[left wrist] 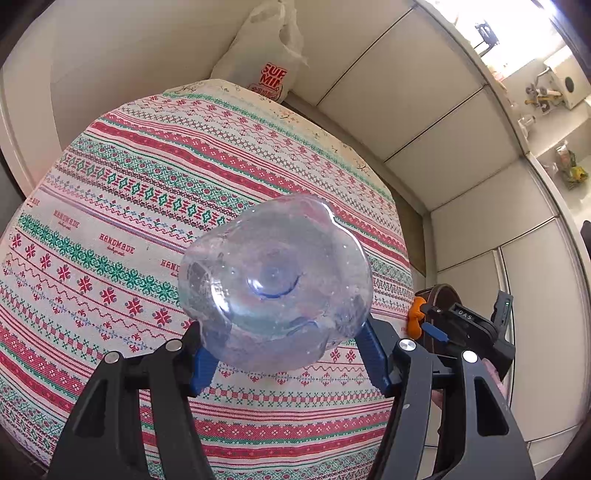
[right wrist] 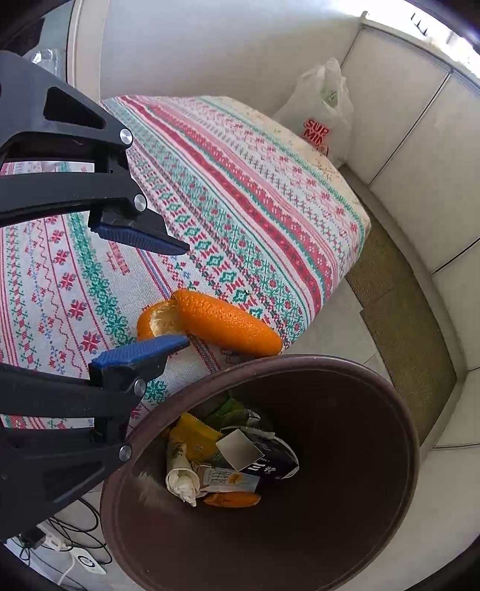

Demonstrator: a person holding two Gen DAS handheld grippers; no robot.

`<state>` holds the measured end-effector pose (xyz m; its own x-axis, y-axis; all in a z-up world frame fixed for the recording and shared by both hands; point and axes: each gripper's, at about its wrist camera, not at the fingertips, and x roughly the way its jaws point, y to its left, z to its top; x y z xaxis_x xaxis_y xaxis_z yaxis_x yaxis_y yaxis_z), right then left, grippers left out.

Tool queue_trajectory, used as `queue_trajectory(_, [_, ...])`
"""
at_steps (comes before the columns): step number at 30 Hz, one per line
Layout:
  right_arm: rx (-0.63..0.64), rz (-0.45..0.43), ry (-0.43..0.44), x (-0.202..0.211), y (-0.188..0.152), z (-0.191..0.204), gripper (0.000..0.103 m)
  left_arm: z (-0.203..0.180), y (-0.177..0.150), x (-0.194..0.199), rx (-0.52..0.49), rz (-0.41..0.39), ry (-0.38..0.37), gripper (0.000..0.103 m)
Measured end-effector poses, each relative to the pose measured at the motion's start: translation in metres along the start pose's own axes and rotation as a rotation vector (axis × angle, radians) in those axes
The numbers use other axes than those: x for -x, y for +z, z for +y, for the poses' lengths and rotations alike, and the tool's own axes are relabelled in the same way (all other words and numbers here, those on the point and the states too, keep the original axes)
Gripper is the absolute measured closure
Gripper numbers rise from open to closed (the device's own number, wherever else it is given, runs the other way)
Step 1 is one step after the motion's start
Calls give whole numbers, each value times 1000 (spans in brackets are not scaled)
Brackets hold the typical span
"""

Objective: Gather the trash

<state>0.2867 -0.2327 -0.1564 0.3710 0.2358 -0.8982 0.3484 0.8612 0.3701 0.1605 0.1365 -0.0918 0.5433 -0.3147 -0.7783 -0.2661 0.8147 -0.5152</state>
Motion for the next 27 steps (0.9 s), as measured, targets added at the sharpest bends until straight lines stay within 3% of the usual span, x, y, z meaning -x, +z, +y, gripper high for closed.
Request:
queue_trajectory(6, [27, -16, -75, -23, 7, 4, 61, 6, 1, -3, 6, 9, 1, 40])
queue_trajectory(9, [59, -39, -104, -27, 7, 6, 74, 7, 2, -4, 1, 10, 3, 40])
queue_trajectory(14, [90, -57, -56, -18, 5, 9, 85, 7, 3, -2, 5, 8, 0, 40])
queue_trajectory(19, [127, -134, 1, 16, 1, 18, 87, 4, 1, 4, -4, -9, -5, 40])
queue_trajectory(27, [203, -403, 86, 128, -5, 24, 87, -9, -6, 11, -39, -30, -13, 40])
